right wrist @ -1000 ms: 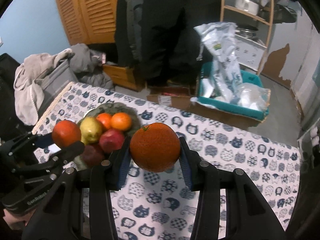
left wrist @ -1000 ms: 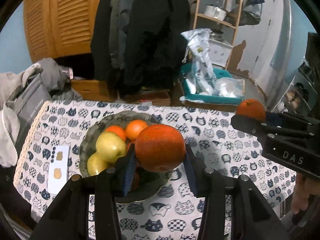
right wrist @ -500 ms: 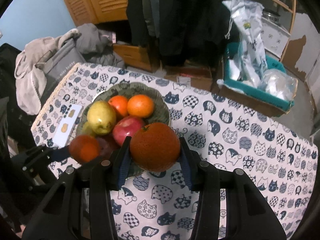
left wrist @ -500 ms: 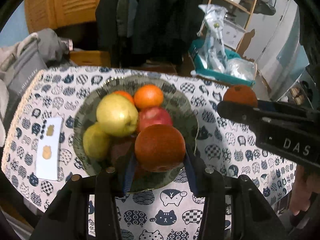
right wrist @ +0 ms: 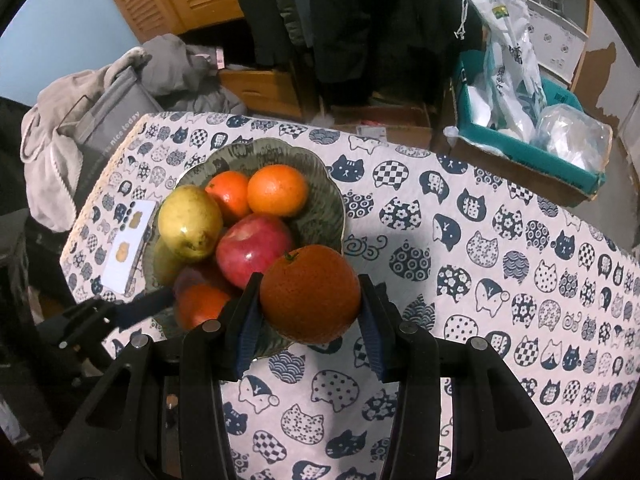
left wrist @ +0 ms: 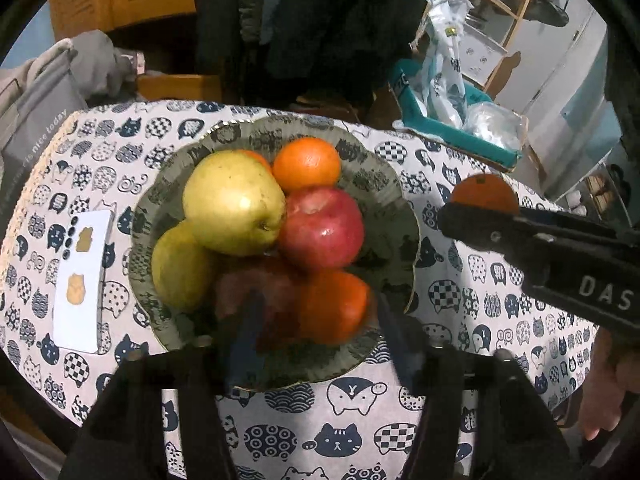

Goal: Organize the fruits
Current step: 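Lower the tangerines into the bowl and open both tools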

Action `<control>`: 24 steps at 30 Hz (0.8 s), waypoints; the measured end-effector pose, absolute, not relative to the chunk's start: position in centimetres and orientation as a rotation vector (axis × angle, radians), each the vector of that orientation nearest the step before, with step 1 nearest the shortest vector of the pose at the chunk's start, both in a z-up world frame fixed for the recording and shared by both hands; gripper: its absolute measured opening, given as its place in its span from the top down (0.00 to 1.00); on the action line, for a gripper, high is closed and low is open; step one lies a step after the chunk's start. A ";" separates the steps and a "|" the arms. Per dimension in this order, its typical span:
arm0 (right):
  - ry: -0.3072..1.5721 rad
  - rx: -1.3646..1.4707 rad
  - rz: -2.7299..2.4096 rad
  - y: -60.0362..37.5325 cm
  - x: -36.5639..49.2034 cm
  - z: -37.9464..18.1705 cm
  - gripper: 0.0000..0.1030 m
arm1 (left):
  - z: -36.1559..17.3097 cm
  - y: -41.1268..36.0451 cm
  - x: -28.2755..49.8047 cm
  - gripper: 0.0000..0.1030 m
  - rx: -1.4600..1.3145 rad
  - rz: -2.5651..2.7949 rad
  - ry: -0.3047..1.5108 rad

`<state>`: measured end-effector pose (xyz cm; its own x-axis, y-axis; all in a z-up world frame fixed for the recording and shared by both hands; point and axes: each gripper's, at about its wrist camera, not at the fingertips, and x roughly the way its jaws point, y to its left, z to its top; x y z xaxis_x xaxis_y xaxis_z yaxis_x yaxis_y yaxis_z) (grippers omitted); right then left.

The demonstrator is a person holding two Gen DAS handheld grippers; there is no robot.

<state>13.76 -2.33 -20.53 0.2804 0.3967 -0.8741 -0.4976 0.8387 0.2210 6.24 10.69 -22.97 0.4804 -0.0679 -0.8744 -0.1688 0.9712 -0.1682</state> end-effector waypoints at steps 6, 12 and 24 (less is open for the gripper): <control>1.176 -0.072 0.620 -1.9 14.2 -21.7 0.57 | -22.0 11.9 5.8 0.35 -0.266 0.089 1.056; 1.205 -0.091 0.636 -0.8 14.0 -23.2 0.57 | -21.7 13.7 5.2 0.35 -0.282 0.151 1.048; 1.203 -0.107 0.639 0.2 14.4 -23.5 0.40 | -21.4 15.5 4.4 0.35 -0.290 0.200 1.045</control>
